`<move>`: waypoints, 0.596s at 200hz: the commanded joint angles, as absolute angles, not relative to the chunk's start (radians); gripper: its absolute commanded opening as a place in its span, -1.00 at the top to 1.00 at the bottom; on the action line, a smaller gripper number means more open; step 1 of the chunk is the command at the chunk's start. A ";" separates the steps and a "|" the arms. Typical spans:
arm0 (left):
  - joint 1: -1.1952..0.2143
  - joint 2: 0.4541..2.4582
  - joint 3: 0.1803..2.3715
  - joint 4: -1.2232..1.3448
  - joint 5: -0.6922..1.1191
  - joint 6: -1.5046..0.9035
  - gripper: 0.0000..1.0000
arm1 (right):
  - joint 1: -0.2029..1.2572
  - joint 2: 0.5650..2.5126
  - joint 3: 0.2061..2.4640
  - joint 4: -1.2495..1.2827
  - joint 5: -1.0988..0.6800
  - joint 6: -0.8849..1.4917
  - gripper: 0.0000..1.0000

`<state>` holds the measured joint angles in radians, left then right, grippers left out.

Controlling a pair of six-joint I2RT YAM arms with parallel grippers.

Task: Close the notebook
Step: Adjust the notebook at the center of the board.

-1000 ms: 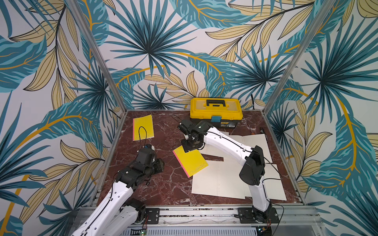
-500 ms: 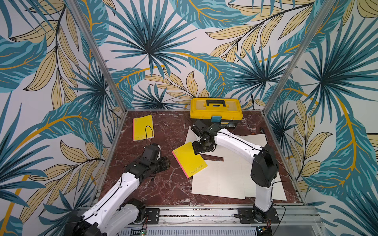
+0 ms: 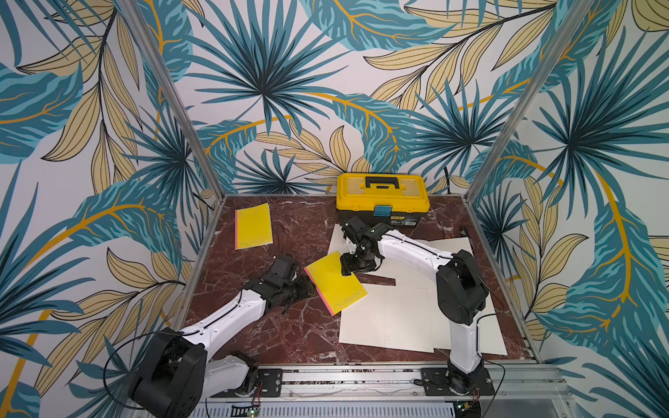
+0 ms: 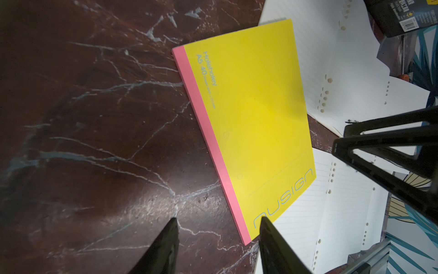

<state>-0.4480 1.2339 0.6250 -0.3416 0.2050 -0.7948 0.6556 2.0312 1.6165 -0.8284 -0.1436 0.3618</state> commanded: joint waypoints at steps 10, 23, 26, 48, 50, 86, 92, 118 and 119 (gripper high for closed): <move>-0.461 1.286 0.621 -0.236 0.227 -0.816 -0.11 | 0.645 2.069 1.587 -0.807 -0.183 0.350 -0.17; -0.462 1.310 0.626 -0.223 0.231 -0.818 -0.10 | 0.643 2.074 1.581 -0.807 -0.183 0.348 -0.15; -0.462 1.316 0.627 -0.220 0.234 -0.818 -0.10 | 0.641 2.076 1.579 -0.805 -0.183 0.349 -0.15; -0.463 1.357 0.638 -0.206 0.244 -0.818 -0.05 | 0.635 2.084 1.565 -0.801 -0.185 0.344 -0.12; -0.463 1.360 0.639 -0.204 0.244 -0.818 -0.05 | 0.635 2.084 1.564 -0.801 -0.185 0.344 -0.12; -0.467 1.411 0.653 -0.181 0.257 -0.819 0.00 | 0.631 2.092 1.546 -0.797 -0.183 0.341 -0.11; -0.467 1.416 0.655 -0.178 0.258 -0.819 0.00 | 0.630 2.094 1.546 -0.795 -0.185 0.340 -0.10; -0.468 1.432 0.660 -0.171 0.264 -0.819 0.00 | 0.629 2.111 1.546 -0.789 -0.198 0.337 -0.10; -0.468 1.432 0.660 -0.170 0.264 -0.819 0.00 | 0.629 2.112 1.546 -0.789 -0.199 0.336 -0.10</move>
<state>-0.4633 1.4250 0.6273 -0.2047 0.2516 -0.8192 0.6327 2.0842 1.5654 -0.7986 -0.1772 0.3553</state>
